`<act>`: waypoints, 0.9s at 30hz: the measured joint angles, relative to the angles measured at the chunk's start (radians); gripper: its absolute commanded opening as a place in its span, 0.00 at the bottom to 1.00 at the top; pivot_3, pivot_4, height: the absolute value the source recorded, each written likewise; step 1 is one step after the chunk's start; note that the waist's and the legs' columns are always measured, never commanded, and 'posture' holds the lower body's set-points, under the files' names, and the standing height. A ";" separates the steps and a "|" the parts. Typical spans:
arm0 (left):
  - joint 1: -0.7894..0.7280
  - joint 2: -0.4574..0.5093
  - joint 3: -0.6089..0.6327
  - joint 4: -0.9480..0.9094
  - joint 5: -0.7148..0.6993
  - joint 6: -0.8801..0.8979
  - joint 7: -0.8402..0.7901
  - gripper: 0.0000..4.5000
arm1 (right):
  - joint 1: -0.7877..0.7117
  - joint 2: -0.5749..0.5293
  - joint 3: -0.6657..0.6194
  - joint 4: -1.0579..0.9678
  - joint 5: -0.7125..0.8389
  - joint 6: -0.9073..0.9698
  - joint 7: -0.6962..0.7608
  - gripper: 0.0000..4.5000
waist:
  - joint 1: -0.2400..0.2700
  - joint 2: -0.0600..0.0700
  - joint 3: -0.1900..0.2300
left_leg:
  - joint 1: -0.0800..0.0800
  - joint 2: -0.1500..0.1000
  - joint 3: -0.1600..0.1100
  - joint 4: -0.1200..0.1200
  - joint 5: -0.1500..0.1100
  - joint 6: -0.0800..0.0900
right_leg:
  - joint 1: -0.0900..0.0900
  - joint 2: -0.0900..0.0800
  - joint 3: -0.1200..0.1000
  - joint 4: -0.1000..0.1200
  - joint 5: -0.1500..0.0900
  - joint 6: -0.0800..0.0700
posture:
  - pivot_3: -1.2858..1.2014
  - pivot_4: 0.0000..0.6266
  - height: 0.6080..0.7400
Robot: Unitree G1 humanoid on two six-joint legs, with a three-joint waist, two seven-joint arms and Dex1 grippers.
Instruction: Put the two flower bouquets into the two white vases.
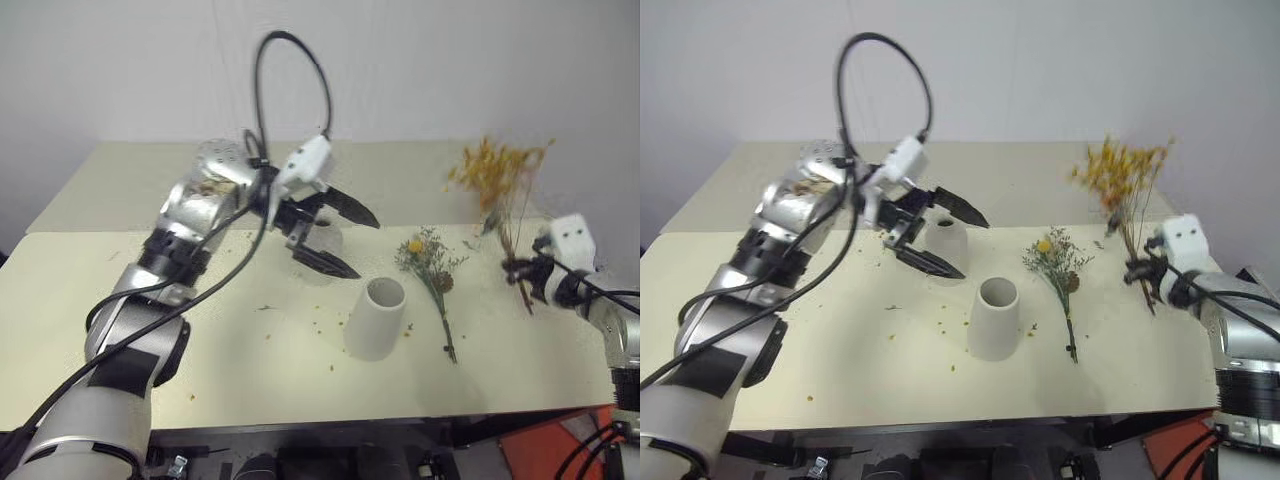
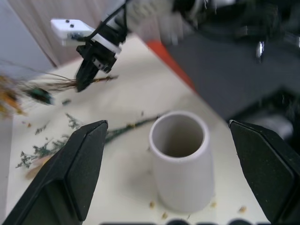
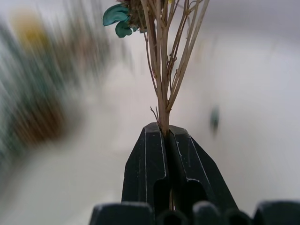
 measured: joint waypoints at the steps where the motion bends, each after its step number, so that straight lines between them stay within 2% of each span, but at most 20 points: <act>1: 0.030 0.017 0.032 -0.029 -0.019 0.033 0.008 1.00 | -0.024 0.028 -0.023 -0.051 0.014 0.013 -0.037 0.00 | 0.000 0.000 0.000 | 0.000 0.000 0.000 0.000 0.000 0.000 | -0.001 0.000 0.000 0.001 0.000 0.000 | 0.52 0.24 1.00; 6: 0.165 0.116 0.175 -0.134 -0.083 0.164 0.062 1.00 | -0.206 0.145 -0.087 -0.188 0.090 0.076 -0.173 0.00 | 0.003 0.001 0.001 | 0.000 0.000 0.000 0.000 0.001 0.002 | -0.001 0.000 0.000 0.001 0.000 0.000 | 0.52 0.24 1.00; 10: 0.267 0.195 0.245 -0.182 -0.093 0.213 0.103 1.00 | -0.319 0.305 -0.084 -0.224 0.132 0.079 -0.283 0.00 | 0.004 0.001 0.000 | 0.000 0.001 0.000 0.000 0.001 0.002 | -0.001 0.000 -0.001 0.001 0.001 -0.002 | 0.52 0.24 1.00; 12: 0.317 0.225 0.269 -0.202 -0.093 0.228 0.122 1.00 | -0.333 0.374 -0.050 -0.226 0.134 0.073 -0.317 0.00 | 0.006 0.002 0.000 | -0.002 0.001 0.000 0.000 0.001 0.002 | -0.002 0.000 -0.001 0.001 0.004 -0.007 | 0.52 0.24 1.00; 16: 0.404 0.272 0.320 -0.244 -0.099 0.261 0.163 1.00 | -0.337 0.515 0.084 -0.217 0.132 0.030 -0.341 0.00 | 0.007 0.002 0.000 | -0.006 0.001 0.000 0.000 0.001 0.002 | -0.006 0.000 -0.002 0.001 0.005 -0.009 | 0.52 0.24 1.00; 21: 0.476 0.303 0.365 -0.297 -0.113 0.292 0.202 1.00 | -0.376 0.662 0.169 -0.177 0.128 -0.080 -0.352 0.00 | 0.008 0.002 0.000 | -0.008 0.001 -0.001 0.000 0.001 0.002 | -0.007 -0.001 -0.003 0.000 0.005 -0.009 | 0.52 0.24 1.00; 27: 0.494 0.309 0.393 -0.336 -0.123 0.314 0.236 1.00 | -0.430 0.720 0.217 -0.094 0.123 -0.159 -0.347 0.00 | 0.007 0.002 0.000 | -0.007 0.001 -0.001 0.000 0.002 0.001 | -0.007 -0.001 -0.004 0.001 0.006 -0.009 | 0.52 0.24 1.00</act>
